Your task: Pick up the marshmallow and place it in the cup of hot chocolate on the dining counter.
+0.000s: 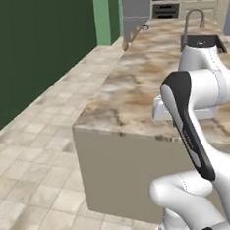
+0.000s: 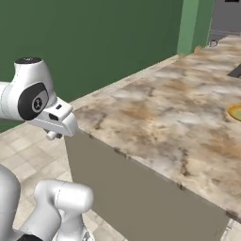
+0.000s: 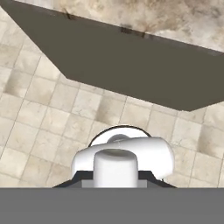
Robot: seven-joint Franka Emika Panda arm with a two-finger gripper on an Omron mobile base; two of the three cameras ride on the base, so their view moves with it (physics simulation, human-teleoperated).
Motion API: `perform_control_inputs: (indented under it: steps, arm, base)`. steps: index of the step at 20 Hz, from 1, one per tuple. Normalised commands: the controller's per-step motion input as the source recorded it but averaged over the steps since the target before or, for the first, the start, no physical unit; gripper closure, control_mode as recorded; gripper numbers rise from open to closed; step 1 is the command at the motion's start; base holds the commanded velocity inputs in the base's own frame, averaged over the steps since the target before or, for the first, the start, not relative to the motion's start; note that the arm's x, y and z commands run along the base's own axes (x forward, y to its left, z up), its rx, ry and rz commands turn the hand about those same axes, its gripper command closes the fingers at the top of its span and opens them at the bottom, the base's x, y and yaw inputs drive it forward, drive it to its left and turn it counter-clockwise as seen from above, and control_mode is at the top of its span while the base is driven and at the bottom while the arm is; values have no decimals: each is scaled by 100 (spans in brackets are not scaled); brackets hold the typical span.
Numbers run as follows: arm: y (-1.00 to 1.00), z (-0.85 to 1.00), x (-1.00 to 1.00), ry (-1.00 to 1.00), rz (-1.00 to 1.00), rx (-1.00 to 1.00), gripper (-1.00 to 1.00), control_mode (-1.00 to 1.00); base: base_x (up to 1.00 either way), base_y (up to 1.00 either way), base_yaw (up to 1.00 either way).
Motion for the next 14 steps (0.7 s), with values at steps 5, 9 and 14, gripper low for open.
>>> perform_control_inputs:
  steps: [5,9,14]
  arm:
    - [0,0,0,0,0,0,100,100]
    - [0,0,0,0,0,0,100,100]
    - [0,0,0,0,0,0,100,100]
  base:
    - [0,100,-27]
    - [0,100,-25]
    - [0,100,-27]
